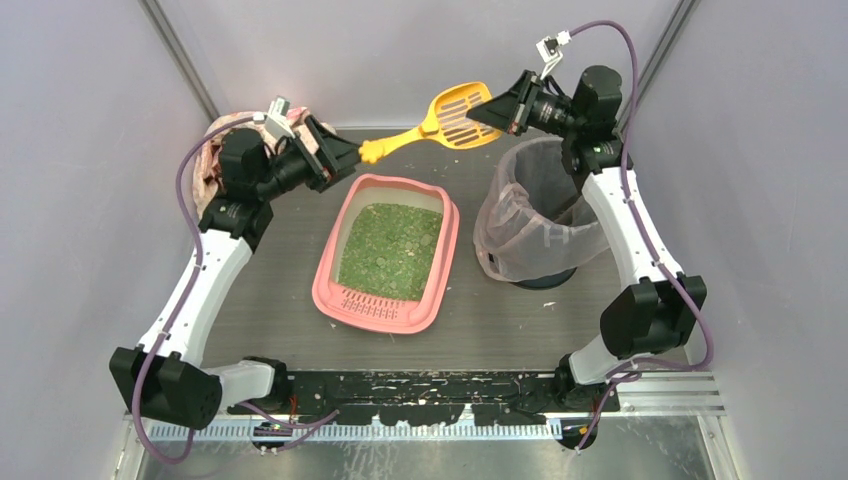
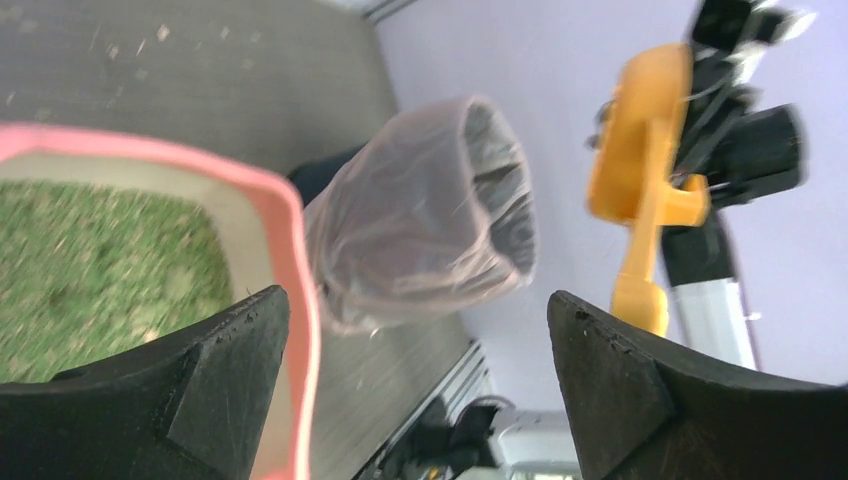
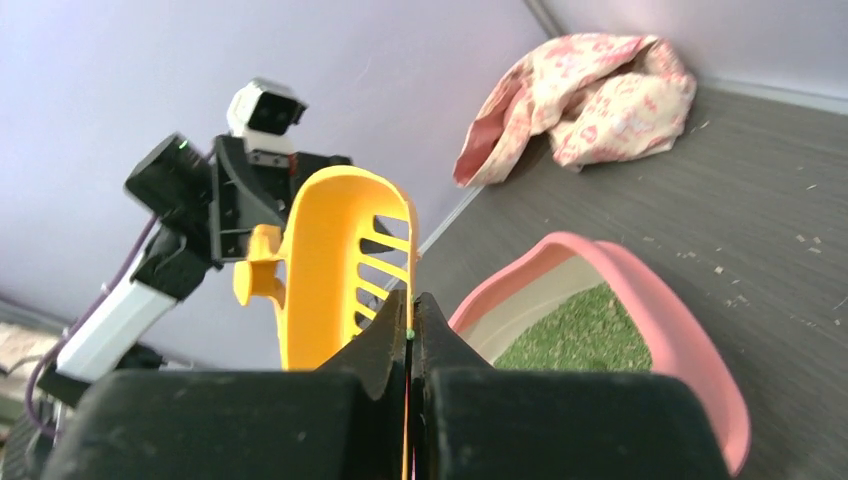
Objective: Clean the litter box
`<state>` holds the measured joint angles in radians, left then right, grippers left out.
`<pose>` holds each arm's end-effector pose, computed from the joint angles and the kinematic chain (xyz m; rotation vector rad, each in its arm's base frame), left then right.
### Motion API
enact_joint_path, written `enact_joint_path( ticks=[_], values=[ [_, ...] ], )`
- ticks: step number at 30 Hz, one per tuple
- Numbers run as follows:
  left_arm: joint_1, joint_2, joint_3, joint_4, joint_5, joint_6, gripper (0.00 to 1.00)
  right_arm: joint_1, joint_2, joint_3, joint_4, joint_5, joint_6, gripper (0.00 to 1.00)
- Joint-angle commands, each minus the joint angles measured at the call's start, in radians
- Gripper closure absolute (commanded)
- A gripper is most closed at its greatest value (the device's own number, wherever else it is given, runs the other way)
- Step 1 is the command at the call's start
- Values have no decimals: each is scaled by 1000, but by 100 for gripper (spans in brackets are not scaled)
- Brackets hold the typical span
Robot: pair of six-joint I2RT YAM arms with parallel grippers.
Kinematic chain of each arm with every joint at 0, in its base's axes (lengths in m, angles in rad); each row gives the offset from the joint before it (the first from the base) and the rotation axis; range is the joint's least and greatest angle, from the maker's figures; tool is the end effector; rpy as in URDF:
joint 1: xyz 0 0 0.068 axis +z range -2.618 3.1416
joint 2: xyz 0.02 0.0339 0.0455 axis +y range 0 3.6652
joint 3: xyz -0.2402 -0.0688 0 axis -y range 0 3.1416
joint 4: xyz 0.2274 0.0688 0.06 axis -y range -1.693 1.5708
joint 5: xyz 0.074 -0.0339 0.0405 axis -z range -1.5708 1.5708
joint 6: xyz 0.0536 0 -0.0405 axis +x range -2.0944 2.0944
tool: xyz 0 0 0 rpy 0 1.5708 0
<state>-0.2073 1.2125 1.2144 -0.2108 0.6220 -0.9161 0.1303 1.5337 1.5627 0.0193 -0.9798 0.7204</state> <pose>0.2657 -0.0878 0.3745 -0.1941 1.9416 -1.3286 0.3317 0.0884 0.4251 -0.3686 1.6865 1.3841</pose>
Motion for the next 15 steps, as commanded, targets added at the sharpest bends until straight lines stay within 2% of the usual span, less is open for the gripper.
enact_joint_path(
  ticks=[1, 6, 12, 15],
  values=[
    [0, -27, 17, 390, -46, -224, 0, -4, 20, 62, 108, 135, 60, 99],
    [2, -18, -18, 629, -51, -384, 1, -3, 41, 92, 115, 197, 78, 99],
    [0, -3, -26, 726, -44, -448, 1, 11, 53, 76, 170, 229, 136, 99],
    [0, -6, -19, 710, -50, -433, 0, -10, 48, 47, 243, 239, 186, 99]
  ],
)
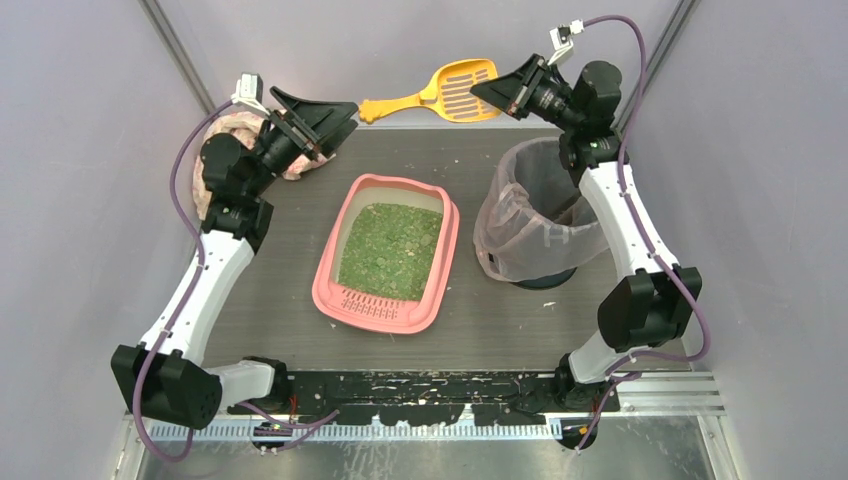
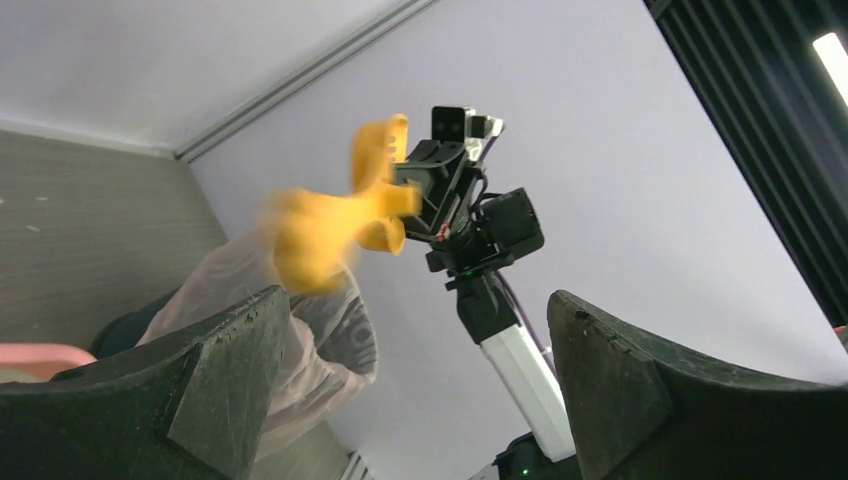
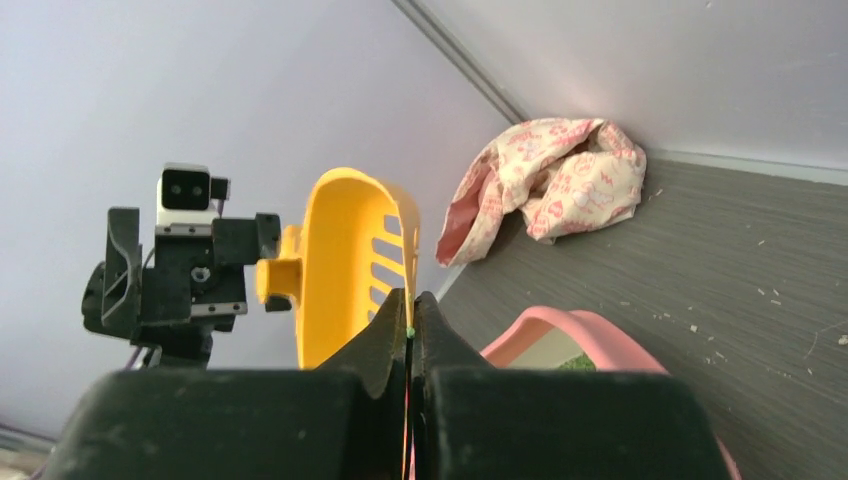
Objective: Clean the litter box
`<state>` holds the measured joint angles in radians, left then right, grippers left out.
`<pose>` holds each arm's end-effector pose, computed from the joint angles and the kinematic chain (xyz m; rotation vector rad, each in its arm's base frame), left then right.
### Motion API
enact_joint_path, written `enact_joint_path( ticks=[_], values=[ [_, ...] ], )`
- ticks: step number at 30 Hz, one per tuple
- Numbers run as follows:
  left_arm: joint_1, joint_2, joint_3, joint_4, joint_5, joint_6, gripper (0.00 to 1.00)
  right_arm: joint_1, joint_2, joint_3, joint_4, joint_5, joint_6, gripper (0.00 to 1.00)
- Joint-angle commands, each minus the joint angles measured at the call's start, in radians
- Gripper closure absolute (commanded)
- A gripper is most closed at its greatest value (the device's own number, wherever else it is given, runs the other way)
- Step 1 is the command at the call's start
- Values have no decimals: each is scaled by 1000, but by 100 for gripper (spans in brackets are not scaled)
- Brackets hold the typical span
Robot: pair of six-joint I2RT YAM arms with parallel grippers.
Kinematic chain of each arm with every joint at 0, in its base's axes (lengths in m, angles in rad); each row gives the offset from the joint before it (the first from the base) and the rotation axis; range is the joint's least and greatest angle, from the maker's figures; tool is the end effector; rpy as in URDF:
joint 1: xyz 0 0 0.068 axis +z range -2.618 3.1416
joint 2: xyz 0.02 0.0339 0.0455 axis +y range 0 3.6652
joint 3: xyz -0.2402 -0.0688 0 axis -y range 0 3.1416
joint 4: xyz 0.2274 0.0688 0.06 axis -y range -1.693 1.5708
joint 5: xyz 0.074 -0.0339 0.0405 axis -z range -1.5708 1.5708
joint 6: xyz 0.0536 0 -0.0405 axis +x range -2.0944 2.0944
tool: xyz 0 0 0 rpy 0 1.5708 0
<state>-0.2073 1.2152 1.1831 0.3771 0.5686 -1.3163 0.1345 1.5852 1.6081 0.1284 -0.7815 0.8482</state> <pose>0.2658 -0.0854 0.4316 -0.2358 1.4549 -1.6237 0.3519 0.0857 0.4358 -0.1456 1.6085 1.3288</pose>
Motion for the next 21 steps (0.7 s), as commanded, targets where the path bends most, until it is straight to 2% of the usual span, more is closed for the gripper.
enact_joint_path(
  ticks=[1, 5, 10, 15, 18, 21],
  values=[
    [0, -9, 16, 109, 4, -25, 0, -21, -2, 3, 135, 39, 60, 99],
    [0, 0, 22, 98, 18, -17, 0, -27, 14, 42, 101, 12, 33, 99],
    [-14, 18, 8, 103, 11, -11, 0, -8, 30, 35, 197, -7, 106, 99],
    [-44, 59, 14, 112, 1, 5, 0, 30, 29, 34, 166, -24, 74, 99],
    [-67, 75, 32, 120, -24, 18, 0, 81, 24, 42, 86, -14, -1, 99],
    [-84, 86, 74, 70, -43, 57, 0, 123, 21, 28, 68, -2, -20, 99]
  ],
)
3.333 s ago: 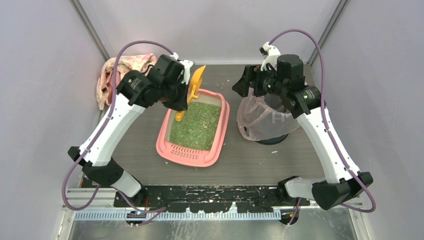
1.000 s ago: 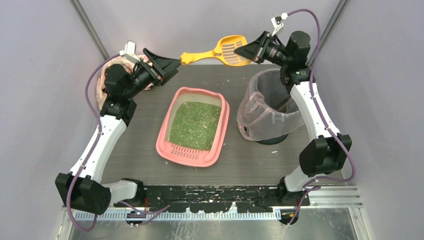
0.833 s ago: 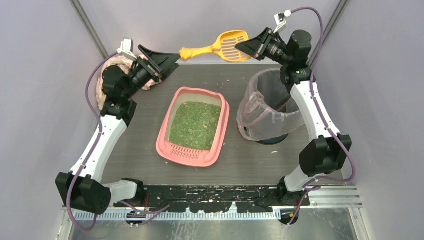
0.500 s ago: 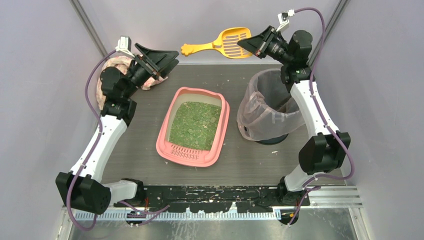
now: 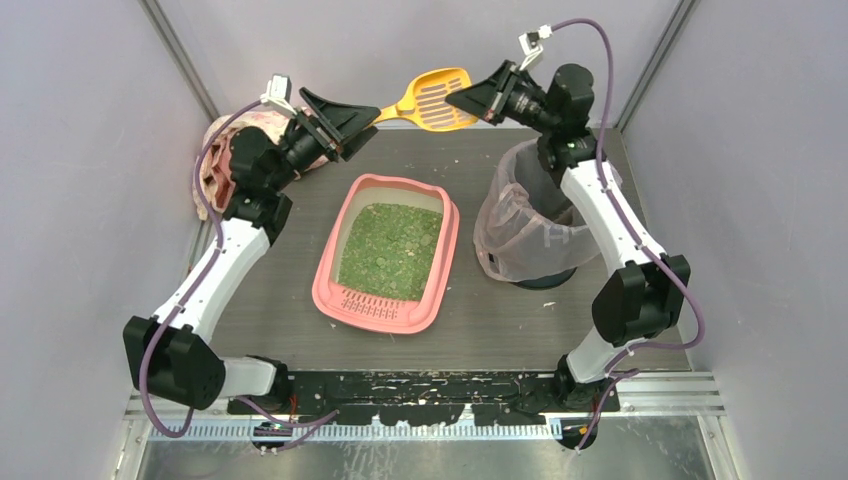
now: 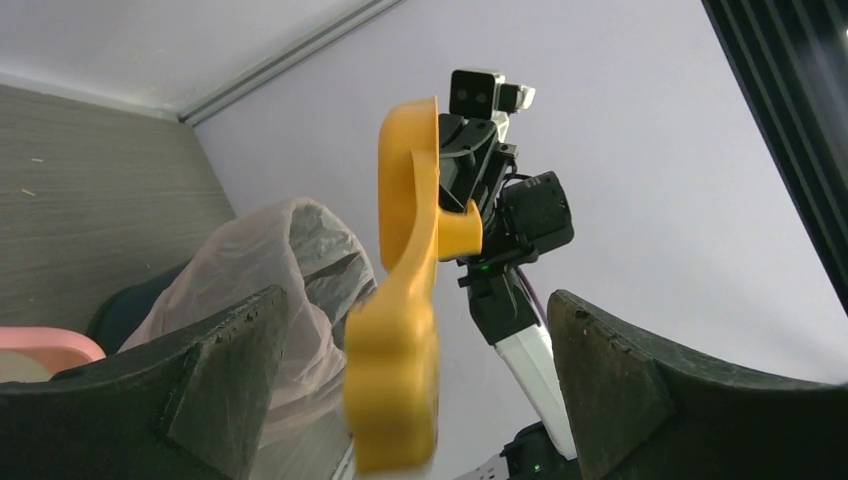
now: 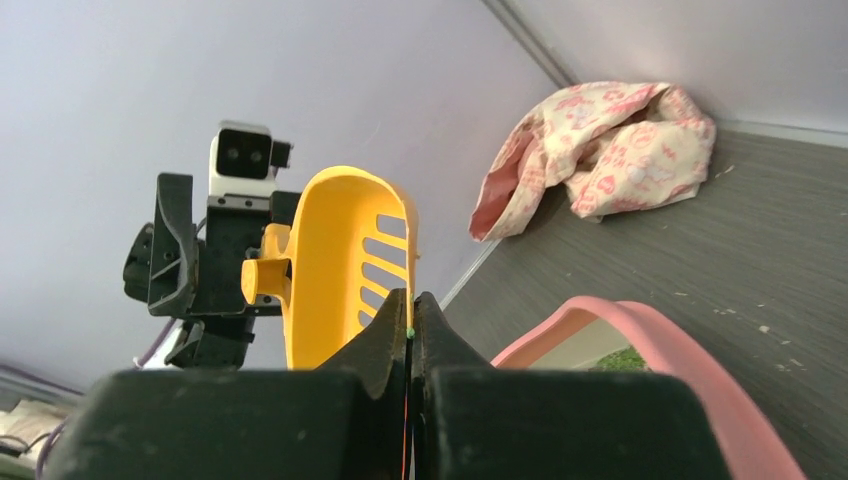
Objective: Clean the litter box
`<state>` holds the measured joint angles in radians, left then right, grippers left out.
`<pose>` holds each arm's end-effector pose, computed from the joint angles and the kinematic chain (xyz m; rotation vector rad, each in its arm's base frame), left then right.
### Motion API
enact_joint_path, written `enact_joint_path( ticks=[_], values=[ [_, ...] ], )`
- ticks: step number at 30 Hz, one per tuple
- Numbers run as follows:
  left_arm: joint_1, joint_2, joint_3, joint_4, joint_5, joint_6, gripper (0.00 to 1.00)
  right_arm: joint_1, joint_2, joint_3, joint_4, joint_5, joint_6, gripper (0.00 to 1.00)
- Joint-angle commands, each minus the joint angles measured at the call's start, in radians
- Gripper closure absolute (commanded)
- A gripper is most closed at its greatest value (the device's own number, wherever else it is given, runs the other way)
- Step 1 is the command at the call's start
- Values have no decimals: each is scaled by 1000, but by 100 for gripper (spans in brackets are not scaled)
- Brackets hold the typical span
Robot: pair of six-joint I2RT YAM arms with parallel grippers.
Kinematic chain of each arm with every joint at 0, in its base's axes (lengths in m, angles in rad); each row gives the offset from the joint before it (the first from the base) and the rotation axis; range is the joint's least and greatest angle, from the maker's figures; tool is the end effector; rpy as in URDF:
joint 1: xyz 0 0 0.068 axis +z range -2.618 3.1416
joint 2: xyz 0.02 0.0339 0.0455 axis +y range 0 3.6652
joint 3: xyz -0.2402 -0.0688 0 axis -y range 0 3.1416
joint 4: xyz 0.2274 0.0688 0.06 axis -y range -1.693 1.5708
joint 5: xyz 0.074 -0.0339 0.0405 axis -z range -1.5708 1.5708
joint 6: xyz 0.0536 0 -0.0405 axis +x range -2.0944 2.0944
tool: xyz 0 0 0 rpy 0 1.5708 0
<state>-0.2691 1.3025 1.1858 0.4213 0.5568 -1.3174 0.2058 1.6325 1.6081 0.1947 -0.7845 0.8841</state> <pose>0.2847 -0.1079 0.4141 -0.2320 1.5069 -1.6645 0.3583 0.1135 0.4266 -0.1895 1.6097 1.4097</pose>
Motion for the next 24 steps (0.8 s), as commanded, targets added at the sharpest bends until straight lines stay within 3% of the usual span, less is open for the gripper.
enact_joint_path(
  ticks=[1, 16, 24],
  values=[
    [-22, 1, 78, 21, -37, 65, 1, 60, -29, 20, 1, 11, -56, 99],
    [-22, -16, 100, -2, -62, 67, 28, 67, -37, -1, 4, 68, -75, 99],
    [-22, -46, 66, -25, -63, 72, 30, 65, -21, 3, 47, 85, -47, 99]
  ],
)
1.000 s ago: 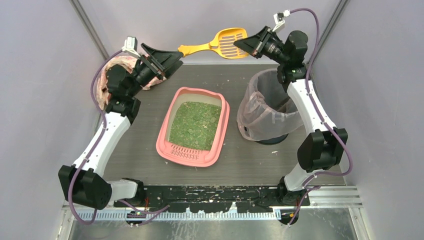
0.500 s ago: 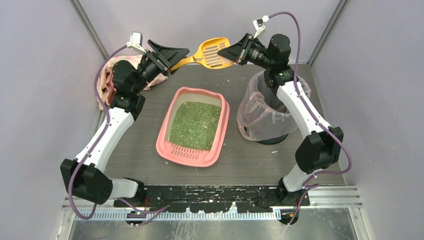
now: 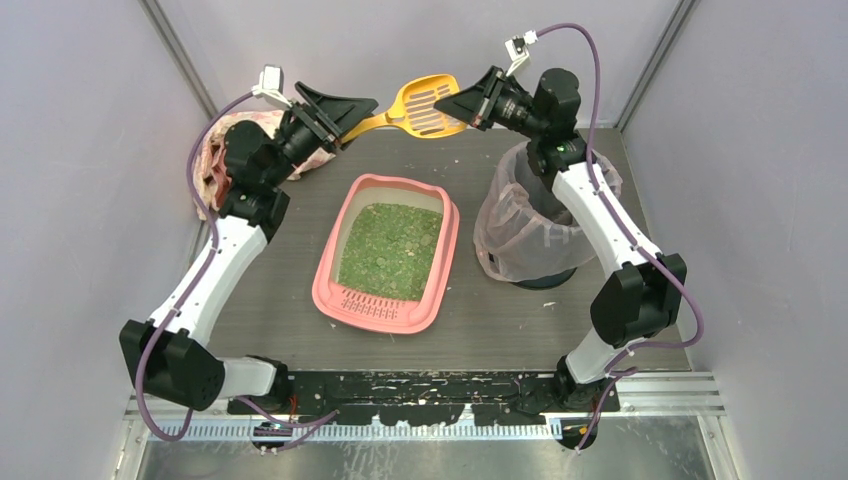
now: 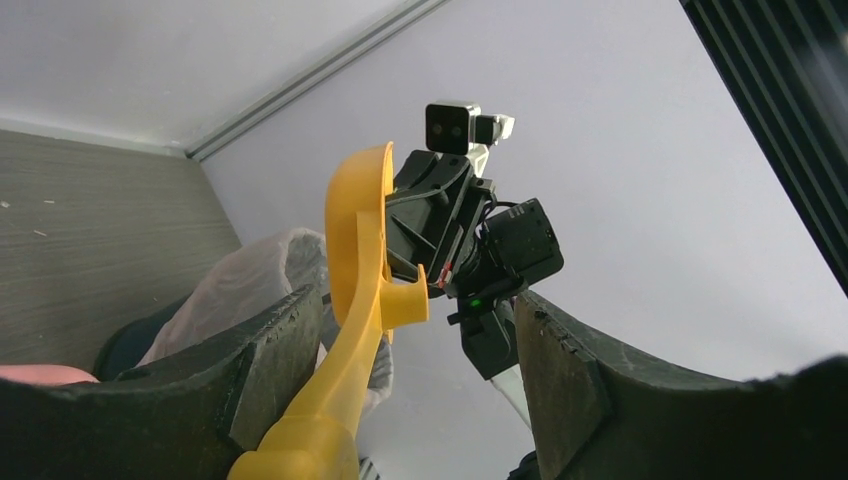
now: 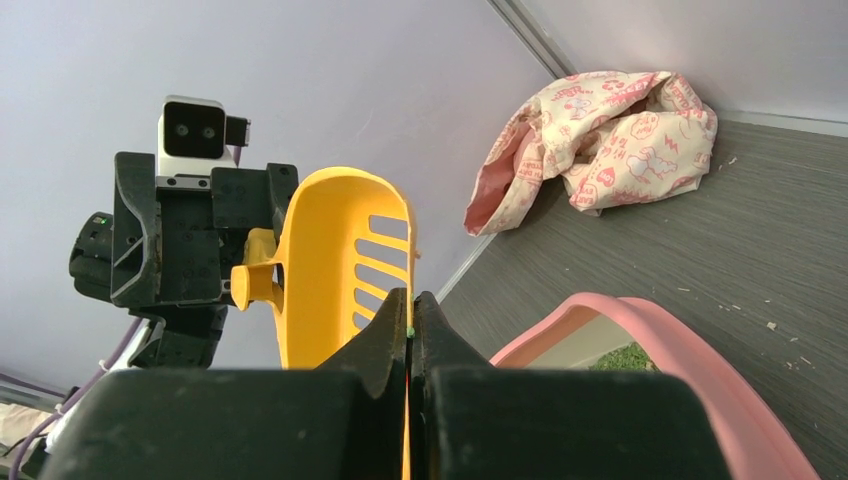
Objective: Clean the litter box
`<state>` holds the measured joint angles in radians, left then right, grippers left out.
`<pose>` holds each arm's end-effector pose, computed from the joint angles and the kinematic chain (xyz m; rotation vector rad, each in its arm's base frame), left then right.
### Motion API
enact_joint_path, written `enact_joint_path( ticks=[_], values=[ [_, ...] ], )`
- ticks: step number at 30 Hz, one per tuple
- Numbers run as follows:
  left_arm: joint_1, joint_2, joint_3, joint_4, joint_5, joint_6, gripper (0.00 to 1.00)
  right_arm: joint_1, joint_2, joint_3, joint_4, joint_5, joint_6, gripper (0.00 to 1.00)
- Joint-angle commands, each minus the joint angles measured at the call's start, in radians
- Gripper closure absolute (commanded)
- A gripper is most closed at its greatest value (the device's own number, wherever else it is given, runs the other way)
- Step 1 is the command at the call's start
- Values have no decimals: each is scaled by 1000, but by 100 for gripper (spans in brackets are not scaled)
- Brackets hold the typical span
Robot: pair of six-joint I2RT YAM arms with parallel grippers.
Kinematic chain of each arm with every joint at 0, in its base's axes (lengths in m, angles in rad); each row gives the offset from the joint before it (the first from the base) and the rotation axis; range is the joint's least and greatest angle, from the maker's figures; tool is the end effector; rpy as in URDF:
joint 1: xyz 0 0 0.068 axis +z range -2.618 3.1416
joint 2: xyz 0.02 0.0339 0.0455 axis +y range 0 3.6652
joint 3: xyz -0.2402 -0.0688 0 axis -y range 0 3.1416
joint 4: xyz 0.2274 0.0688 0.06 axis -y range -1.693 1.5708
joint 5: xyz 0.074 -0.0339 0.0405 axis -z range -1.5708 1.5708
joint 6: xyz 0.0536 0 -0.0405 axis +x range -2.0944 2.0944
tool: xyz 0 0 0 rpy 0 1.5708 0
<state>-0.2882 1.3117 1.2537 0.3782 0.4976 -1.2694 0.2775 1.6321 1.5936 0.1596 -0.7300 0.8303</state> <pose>0.2841 -0.1109 0.4305 -0.2247 1.4645 -1.6126 0.3531 0.1378 0.4182 -0.2158 1.6386 1.3945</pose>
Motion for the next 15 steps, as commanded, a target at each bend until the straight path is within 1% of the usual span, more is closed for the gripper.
enact_joint_path(
  ticks=[1, 3, 7, 10, 15],
  values=[
    [-2, -56, -5, 15, -1, 24, 30, -10, -20, 17, 89, 32, 13, 99],
    [-3, -63, -15, 11, -5, 23, 29, -20, -22, 16, 94, 39, 18, 99],
    [-4, -75, -19, -17, -17, 38, 24, -56, -31, 13, 89, 43, 17, 99],
    [-3, -69, -10, -14, -11, 34, 24, -61, -36, 12, 72, 34, 9, 99],
    [-4, -50, -7, 18, -12, 12, 27, -61, -50, -18, 80, 33, 15, 99]
  ],
)
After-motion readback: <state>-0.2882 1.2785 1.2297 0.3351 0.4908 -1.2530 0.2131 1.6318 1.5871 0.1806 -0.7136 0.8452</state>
